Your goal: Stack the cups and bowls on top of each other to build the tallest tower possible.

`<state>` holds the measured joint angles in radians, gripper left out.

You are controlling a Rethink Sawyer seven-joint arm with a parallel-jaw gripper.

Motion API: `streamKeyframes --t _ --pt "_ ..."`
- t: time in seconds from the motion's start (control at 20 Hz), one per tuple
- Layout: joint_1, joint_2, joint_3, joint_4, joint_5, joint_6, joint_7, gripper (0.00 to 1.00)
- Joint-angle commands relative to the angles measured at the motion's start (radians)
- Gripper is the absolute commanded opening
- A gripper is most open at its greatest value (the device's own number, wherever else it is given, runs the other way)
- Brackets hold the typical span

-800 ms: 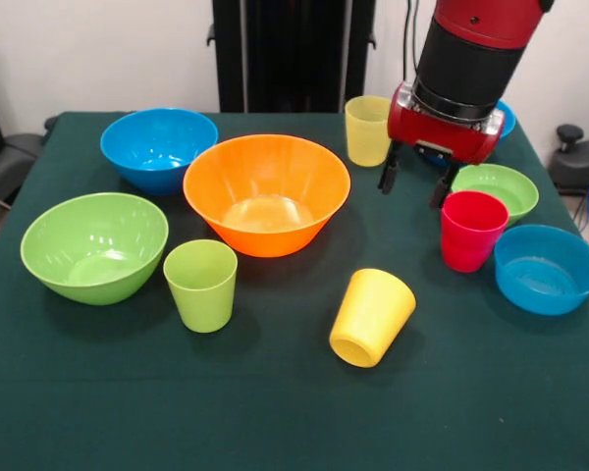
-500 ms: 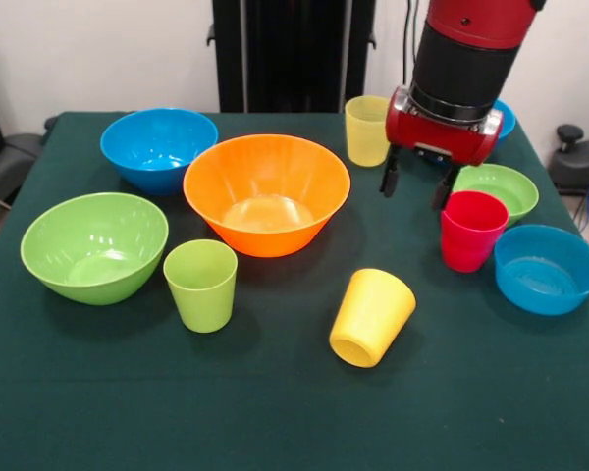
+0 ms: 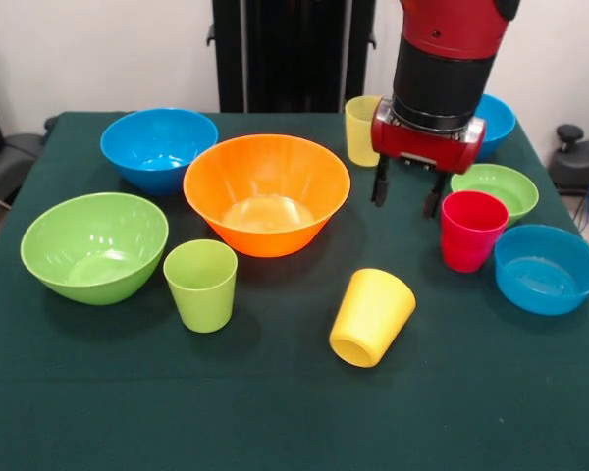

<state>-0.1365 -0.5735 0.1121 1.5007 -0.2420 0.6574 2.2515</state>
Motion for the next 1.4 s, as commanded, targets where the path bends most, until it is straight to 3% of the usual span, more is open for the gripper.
streamKeyframes --t 0.05,0.5,0.65,1.05,1.4 --pt "-0.013 0.023 0.123 0.064 -0.052 -0.067 -0.105 1.0" --pt "-0.022 0.038 0.158 0.052 -0.049 -0.077 -0.113 1.0" --pt "-0.023 0.037 0.171 0.041 -0.038 -0.028 -0.127 1.0" --pt "-0.036 0.043 0.19 0.057 -0.038 -0.006 -0.127 1.0" --pt "-0.053 0.071 0.212 0.065 -0.076 0.019 -0.19 1.0"
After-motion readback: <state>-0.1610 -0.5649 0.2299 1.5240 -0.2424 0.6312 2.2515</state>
